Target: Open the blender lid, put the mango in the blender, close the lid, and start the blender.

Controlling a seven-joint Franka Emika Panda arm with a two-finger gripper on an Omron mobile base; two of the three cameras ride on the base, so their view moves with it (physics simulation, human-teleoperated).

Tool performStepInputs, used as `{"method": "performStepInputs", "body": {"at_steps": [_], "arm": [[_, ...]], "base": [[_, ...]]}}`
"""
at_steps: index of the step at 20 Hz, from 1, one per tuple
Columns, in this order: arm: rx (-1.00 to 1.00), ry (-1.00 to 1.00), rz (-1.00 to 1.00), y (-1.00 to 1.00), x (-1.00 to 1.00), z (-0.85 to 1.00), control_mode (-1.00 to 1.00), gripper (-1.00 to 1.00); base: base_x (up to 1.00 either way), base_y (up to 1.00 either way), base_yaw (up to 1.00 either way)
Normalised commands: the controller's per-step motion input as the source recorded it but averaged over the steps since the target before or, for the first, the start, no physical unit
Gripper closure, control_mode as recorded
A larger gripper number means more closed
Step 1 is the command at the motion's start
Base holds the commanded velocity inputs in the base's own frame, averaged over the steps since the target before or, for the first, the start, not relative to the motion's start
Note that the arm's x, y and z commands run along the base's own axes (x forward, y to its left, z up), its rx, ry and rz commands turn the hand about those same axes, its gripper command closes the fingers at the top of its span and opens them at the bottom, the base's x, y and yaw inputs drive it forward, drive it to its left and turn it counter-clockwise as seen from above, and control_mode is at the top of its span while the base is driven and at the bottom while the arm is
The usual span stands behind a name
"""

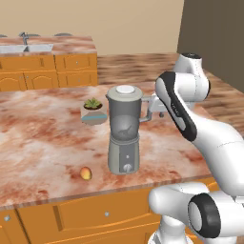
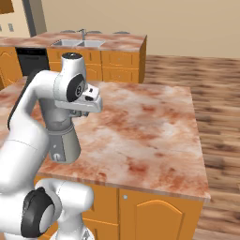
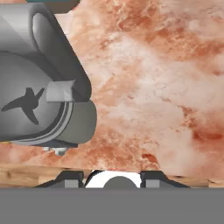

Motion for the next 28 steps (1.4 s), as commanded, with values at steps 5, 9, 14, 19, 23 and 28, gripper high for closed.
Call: {"method": "performStepInputs", "body": {"at_steps": [5,9,14,19,23,28], "arm": [[0.00,-0.18,-0.01,0.03,-0.47,0.09,-1.00,-1.00],[0.00,-0.24,-0.09,0.40,-0.60,0.74,-1.00,-1.00],[-0.01,-0.17,0.00,0.59,-0.17,0.63,-1.00,-1.00],[-0.04,-0.02,0.00,0.44,-0.01,0.18,-1.00,-1.00],[-0.04,0.00,0.03,0.38,0.00,0.23,-1.00,-1.00],[0.00,0.00,0.00,0.07,0.03,0.02,-1.00,-1.00]], "base": [[0.00,0.00,0.00],[0.00,0.00,0.00],[0.00,0.00,0.00],[0.00,0.00,0.00],[0.00,0.00,0.00],[0.00,0.00,0.00]]}}
